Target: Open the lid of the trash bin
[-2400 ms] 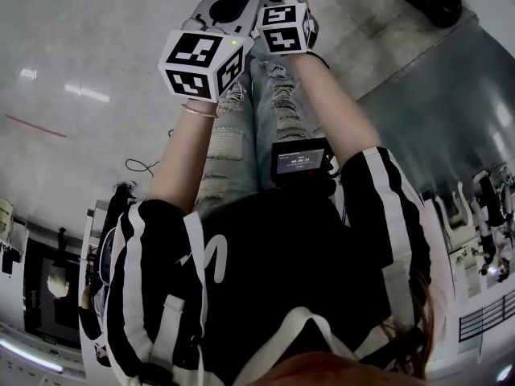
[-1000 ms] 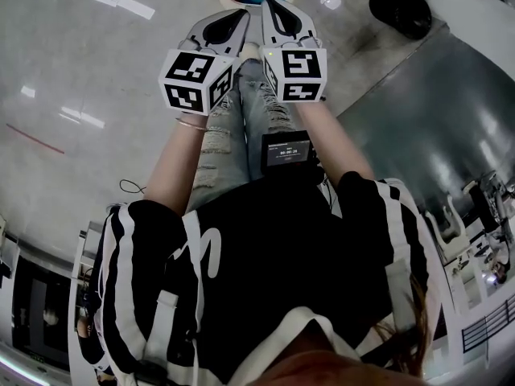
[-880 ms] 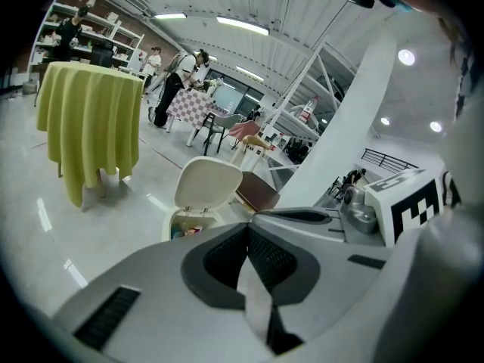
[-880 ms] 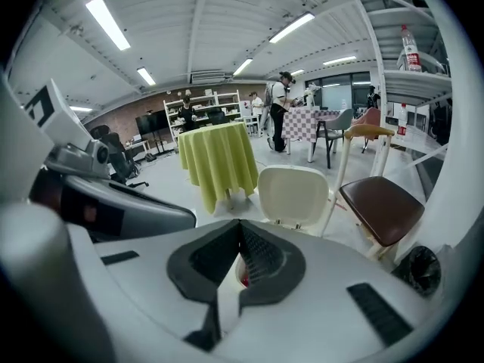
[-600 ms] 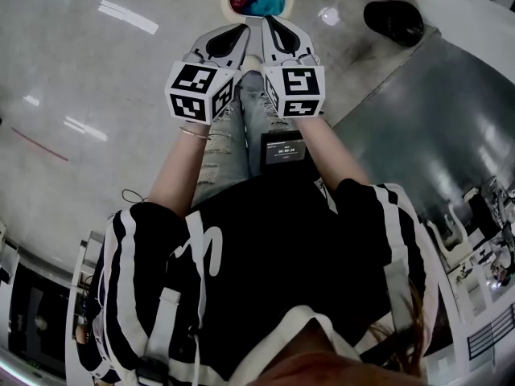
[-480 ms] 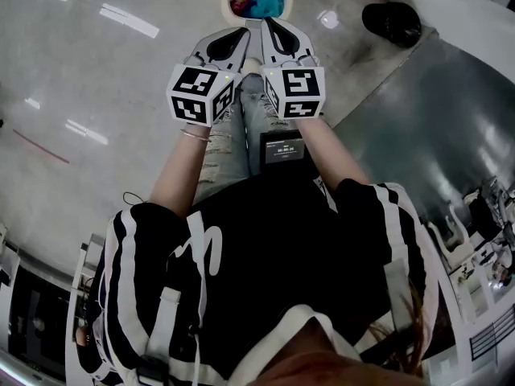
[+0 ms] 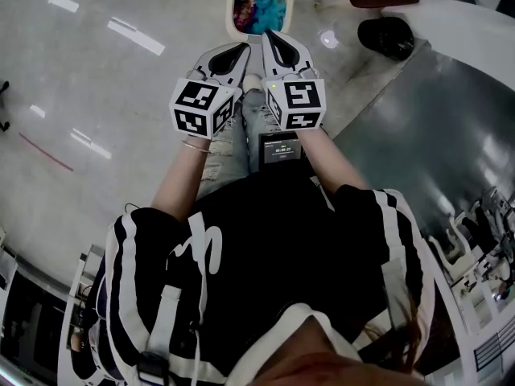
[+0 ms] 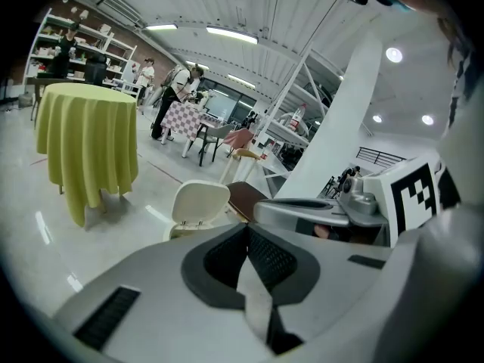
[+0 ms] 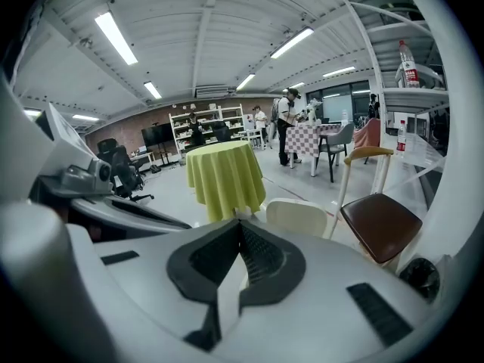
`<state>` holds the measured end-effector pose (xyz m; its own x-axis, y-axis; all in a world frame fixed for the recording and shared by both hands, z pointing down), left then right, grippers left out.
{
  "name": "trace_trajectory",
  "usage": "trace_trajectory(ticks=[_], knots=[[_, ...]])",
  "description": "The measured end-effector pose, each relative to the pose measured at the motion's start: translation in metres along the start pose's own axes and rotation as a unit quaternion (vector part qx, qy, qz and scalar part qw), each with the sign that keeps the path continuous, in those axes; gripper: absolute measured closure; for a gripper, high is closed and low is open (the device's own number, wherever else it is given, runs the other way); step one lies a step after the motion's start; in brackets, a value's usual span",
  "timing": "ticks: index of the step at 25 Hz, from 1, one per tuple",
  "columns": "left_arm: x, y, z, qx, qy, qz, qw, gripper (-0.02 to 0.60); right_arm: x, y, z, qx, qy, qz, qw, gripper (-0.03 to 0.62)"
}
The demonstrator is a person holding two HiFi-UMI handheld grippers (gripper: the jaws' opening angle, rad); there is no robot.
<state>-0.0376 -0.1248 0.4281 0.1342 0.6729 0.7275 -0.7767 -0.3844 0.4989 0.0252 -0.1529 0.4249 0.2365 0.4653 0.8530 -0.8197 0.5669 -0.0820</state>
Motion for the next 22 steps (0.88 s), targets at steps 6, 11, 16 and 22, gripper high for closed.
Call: trace_trajectory(ticks=[6, 11, 16, 22], knots=[[-0.018, -0.006, -0.018, -0.004, -0.008, 0.007, 0.9999, 0.574, -0.021, 0.009, -0.013, -0.005, -0.013, -0.005, 1.0, 0.585], [-0.035, -0.014, -0.031, -0.002, -0.021, 0.017, 0.9996, 0.574, -0.041, 0.019, -0.024, -0.013, -0.028, -0.02, 0.999, 0.585], [-0.044, -0.02, -0.044, 0.0, -0.028, 0.024, 0.9993, 0.574, -0.057, 0.023, -0.036, -0.008, -0.044, -0.027, 0.999, 0.585], [-0.057, -0.032, -0.057, 0.006, -0.04, 0.03, 0.9987, 0.574, -0.074, 0.021, -0.053, -0.006, -0.055, -0.02, 0.998, 0.585]])
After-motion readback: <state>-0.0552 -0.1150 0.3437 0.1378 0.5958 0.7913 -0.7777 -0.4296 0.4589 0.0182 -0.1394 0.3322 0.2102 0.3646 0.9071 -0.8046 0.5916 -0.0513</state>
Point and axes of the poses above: the fingertips, and each gripper's own axes: z forward along the fingers, y to its left, x out of its underside, the point moved 3 cm from there along -z, backward along the fingers, and after that the axes turned 4 degrees about -z, right-handed, at the moved point
